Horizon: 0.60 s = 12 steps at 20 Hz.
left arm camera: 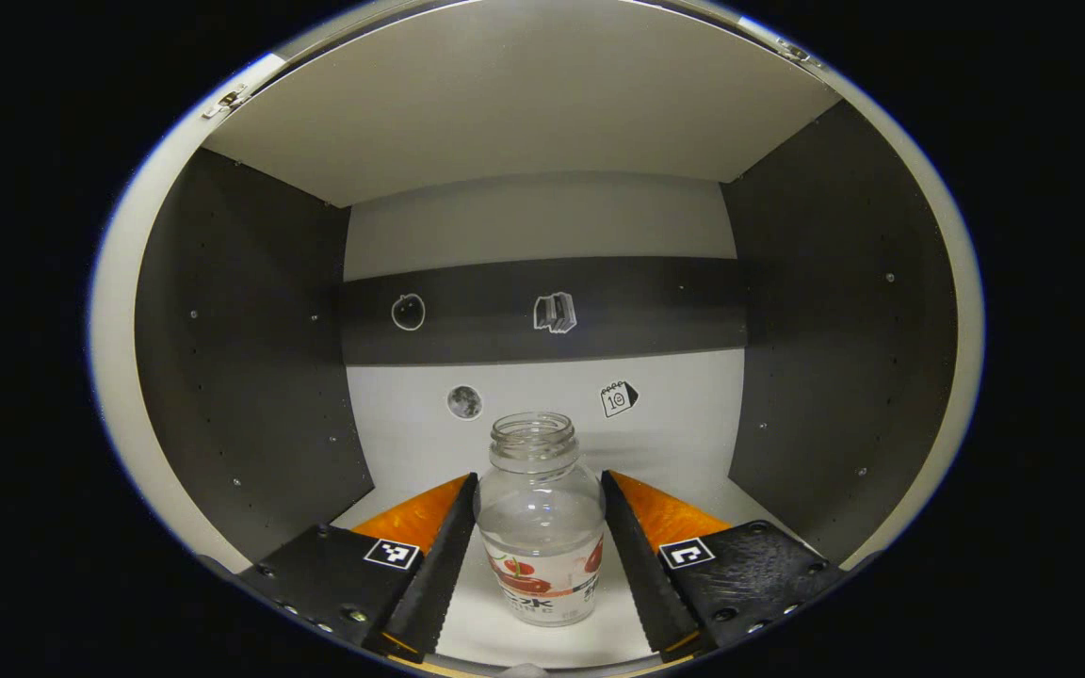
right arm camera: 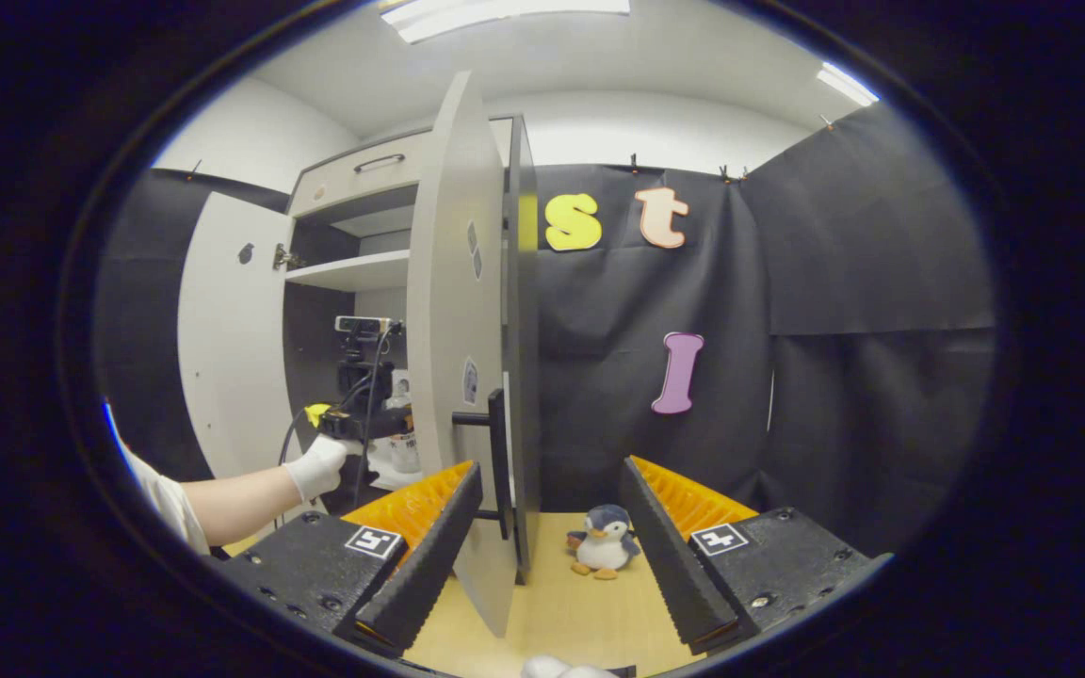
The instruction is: Grasp the bottle in the cabinet with the left hand and place it on the coaster, then close the right door with the right hand and the left door with the left hand.
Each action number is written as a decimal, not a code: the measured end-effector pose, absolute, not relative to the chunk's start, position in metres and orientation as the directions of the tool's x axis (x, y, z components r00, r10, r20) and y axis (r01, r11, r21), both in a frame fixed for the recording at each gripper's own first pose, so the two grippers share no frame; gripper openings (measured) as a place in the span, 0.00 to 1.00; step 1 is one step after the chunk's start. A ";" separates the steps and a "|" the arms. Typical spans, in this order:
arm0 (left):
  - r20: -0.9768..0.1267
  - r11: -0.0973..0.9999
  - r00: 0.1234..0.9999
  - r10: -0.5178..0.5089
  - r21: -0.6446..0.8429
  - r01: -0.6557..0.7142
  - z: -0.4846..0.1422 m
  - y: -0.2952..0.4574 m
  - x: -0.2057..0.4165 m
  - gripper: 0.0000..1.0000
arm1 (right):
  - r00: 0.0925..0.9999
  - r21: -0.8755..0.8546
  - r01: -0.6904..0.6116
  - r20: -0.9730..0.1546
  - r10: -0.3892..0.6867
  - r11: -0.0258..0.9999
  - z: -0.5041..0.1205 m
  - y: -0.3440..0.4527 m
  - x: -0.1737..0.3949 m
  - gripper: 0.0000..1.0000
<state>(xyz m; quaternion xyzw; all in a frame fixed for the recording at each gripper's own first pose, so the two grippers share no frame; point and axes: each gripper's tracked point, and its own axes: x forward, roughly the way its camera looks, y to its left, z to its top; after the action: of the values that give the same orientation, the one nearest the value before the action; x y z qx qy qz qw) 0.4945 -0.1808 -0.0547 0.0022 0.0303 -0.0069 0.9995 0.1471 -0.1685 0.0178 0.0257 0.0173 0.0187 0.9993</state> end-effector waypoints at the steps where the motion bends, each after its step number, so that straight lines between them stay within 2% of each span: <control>1: -0.054 1.000 0.998 -0.016 0.003 0.016 -0.050 -0.180 0.490 0.77 | 0.999 0.053 -0.040 -0.032 0.042 0.998 0.018 -0.167 0.145 0.94; 4: -0.047 1.000 0.999 -0.015 -0.001 0.015 -0.034 -0.170 0.456 0.77 | 0.999 0.057 -0.047 -0.018 0.048 0.997 0.021 -0.161 0.140 0.97; 7: -0.030 0.999 0.999 -0.033 0.019 0.034 -0.022 -0.162 0.410 0.77 | 0.999 0.066 -0.033 -0.012 0.034 0.997 0.023 -0.153 0.127 0.94; 9: -0.015 0.997 0.998 -0.063 0.035 0.063 -0.016 -0.157 0.374 0.80 | 1.000 0.068 -0.008 -0.001 0.008 0.998 0.024 -0.147 0.116 0.96; 10: -0.014 0.995 0.996 -0.086 0.040 0.087 -0.015 -0.157 0.357 0.77 | 1.000 0.069 0.006 -0.006 -0.006 0.998 0.022 -0.143 0.108 0.94; 11: -0.014 0.993 0.994 -0.105 0.044 0.105 -0.015 -0.156 0.338 0.77 | 1.000 0.072 0.015 -0.008 -0.014 0.997 0.021 -0.137 0.100 0.97; 12: -0.014 0.991 0.992 -0.127 0.043 0.128 -0.017 -0.156 0.320 0.80 | 1.000 0.075 0.025 -0.007 -0.024 0.997 0.020 -0.132 0.091 0.94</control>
<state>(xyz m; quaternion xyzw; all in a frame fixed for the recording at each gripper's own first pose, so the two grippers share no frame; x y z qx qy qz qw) 0.3198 -0.1562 -0.0166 0.0221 0.0054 -0.0638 0.9977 0.0911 -0.1318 0.0198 0.0377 0.0033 -0.0123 0.9992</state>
